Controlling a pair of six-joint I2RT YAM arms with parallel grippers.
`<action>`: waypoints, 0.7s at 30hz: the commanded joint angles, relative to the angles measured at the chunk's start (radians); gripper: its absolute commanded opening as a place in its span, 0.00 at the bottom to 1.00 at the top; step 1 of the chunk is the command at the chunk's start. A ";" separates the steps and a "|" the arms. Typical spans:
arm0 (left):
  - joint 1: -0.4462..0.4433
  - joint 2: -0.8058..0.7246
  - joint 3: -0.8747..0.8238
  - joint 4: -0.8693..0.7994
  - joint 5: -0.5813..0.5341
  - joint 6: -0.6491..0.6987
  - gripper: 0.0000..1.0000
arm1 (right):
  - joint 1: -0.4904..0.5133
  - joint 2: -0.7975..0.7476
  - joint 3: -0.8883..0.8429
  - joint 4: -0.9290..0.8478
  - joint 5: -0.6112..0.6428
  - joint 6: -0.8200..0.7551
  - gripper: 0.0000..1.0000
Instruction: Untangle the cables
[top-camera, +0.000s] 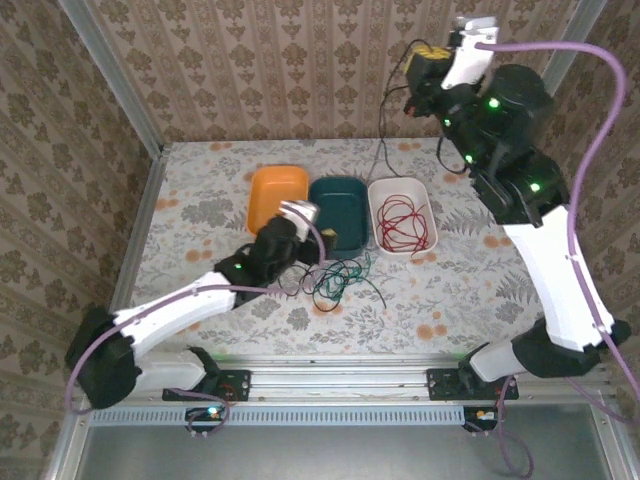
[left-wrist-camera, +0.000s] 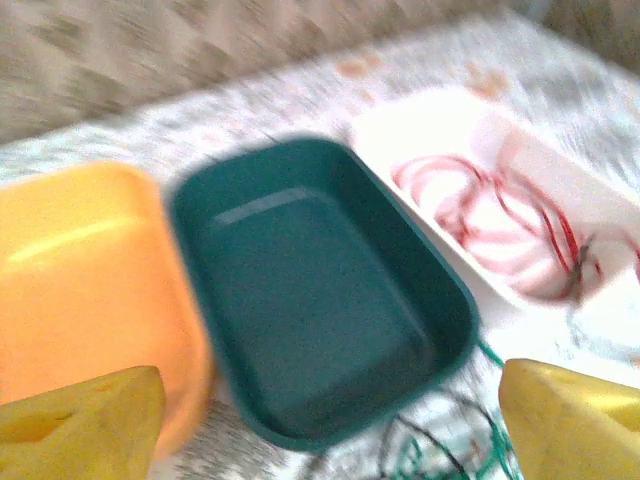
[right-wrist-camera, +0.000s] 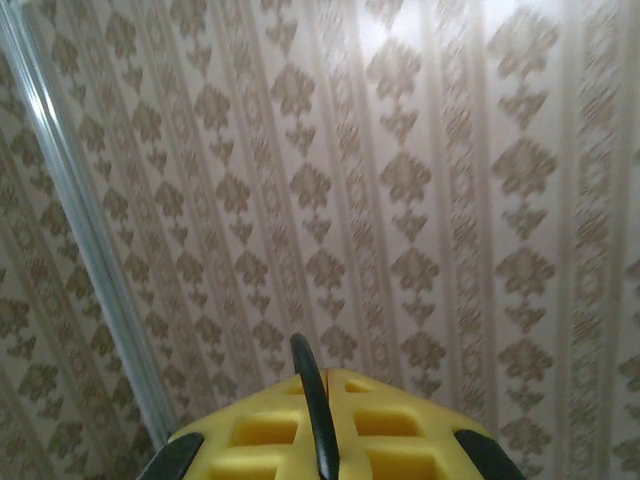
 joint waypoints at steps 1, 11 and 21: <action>0.105 -0.080 -0.013 -0.117 -0.139 -0.179 0.90 | -0.002 0.051 0.036 -0.022 -0.065 0.048 0.00; 0.209 -0.165 -0.136 -0.244 -0.169 -0.341 0.93 | -0.006 0.162 -0.101 -0.028 -0.069 0.067 0.00; 0.206 -0.146 -0.117 -0.278 -0.199 -0.332 0.97 | -0.005 0.209 -0.486 0.132 -0.169 0.275 0.00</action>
